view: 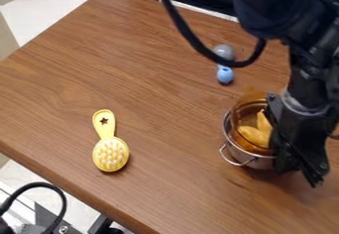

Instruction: Moved the pot with the orange object to the right of the table

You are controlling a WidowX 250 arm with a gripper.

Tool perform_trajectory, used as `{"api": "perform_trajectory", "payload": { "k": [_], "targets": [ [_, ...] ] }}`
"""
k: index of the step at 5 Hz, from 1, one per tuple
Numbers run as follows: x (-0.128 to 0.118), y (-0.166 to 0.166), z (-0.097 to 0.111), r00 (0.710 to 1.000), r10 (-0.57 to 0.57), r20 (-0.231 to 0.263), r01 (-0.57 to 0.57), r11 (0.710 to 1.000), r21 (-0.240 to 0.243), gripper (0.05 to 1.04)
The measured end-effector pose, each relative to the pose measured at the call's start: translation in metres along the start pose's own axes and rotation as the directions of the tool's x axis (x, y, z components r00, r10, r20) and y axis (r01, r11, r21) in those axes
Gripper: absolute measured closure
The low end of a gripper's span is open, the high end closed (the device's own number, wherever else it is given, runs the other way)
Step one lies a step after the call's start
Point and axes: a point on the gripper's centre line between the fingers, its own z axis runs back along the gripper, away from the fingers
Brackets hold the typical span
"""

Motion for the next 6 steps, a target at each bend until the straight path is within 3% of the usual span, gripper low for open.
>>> {"api": "perform_trajectory", "payload": {
  "k": [1, 2, 3, 4, 5, 6],
  "targets": [
    [-0.009, -0.001, -0.005, 0.998, 0.022, -0.055, -0.026, 0.997, -0.075, 0.772],
    [-0.006, 0.005, -0.002, 0.998, 0.056, -0.042, -0.060, 0.993, -0.106, 0.495],
    [-0.002, 0.014, 0.003, 0.995, 0.094, -0.043, -0.098, 0.989, -0.107, 0.199],
    [0.007, 0.023, 0.014, 0.991, 0.131, -0.035, -0.134, 0.984, -0.116, 0.075],
    [0.010, 0.033, 0.025, 0.985, 0.168, -0.033, -0.171, 0.974, -0.151, 0.081],
    [0.013, 0.042, 0.044, 0.981, 0.196, 0.008, -0.191, 0.965, -0.181, 0.084]
  ]
}}
